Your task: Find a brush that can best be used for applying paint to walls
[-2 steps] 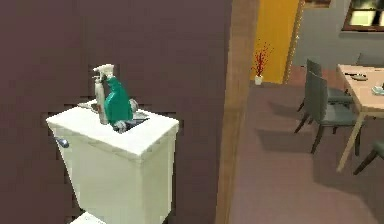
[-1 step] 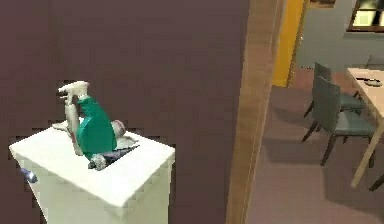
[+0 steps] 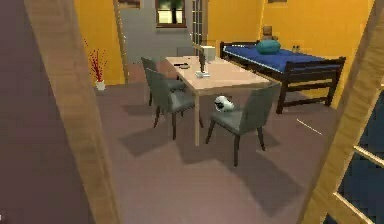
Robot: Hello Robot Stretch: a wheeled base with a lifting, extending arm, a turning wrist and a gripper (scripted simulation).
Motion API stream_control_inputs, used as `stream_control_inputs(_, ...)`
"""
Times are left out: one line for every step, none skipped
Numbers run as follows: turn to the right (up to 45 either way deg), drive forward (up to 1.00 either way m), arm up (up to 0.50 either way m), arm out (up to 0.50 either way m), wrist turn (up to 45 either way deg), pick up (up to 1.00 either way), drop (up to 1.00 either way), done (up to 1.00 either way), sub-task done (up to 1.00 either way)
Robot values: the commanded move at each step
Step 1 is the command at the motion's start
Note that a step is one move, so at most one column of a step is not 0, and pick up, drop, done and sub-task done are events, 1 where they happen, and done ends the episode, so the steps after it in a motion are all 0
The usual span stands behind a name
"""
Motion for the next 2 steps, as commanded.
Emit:
stream_control_inputs(45.0, 0.00, 0.00, 0.00, 0.0, 0.00, 0.00, 0.00, 0.00)
stream_control_inputs(0.0, 0.30, 0.00, 0.00, 0.0, 0.00, 0.00, 0.00, 0.00)
